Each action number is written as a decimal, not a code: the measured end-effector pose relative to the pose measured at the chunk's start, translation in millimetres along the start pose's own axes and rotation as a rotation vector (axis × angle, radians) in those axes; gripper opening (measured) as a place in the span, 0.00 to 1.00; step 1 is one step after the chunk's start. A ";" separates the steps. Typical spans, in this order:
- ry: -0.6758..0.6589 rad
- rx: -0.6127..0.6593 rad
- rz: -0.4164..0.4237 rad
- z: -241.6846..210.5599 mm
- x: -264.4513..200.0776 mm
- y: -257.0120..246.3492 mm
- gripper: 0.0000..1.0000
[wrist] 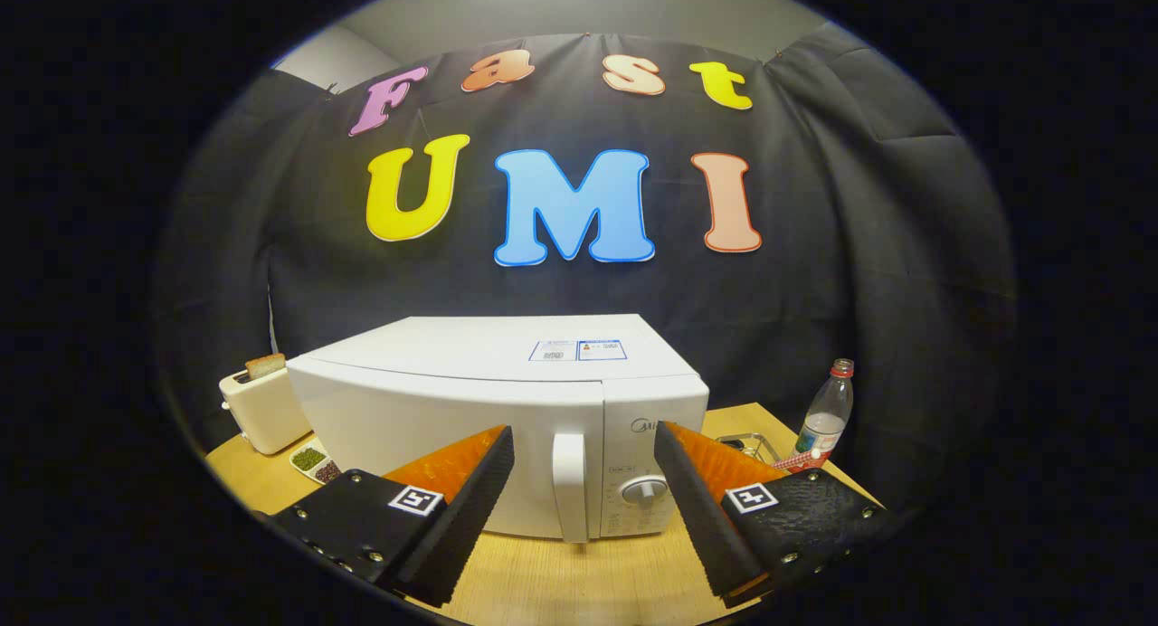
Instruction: Open the microwave, put the food inside, and close the microwave door.
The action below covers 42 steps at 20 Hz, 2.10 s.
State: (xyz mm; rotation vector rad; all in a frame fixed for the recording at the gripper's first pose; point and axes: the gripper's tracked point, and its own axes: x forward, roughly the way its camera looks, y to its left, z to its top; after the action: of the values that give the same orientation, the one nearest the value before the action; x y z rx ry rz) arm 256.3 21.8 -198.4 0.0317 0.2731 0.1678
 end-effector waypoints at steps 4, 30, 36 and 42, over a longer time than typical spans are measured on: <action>0.061 0.002 -0.002 -26.9 22.9 2.2 0.93; 0.193 0.018 -0.030 -65.8 -37.0 33.9 0.12; 0.240 0.023 0.016 -77.3 -94.9 66.5 0.20; 0.253 0.026 0.024 -84.0 -140.1 104.2 0.21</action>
State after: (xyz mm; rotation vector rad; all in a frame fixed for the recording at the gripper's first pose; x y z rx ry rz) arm 83.8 101.5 -236.5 0.0398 0.5276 0.1922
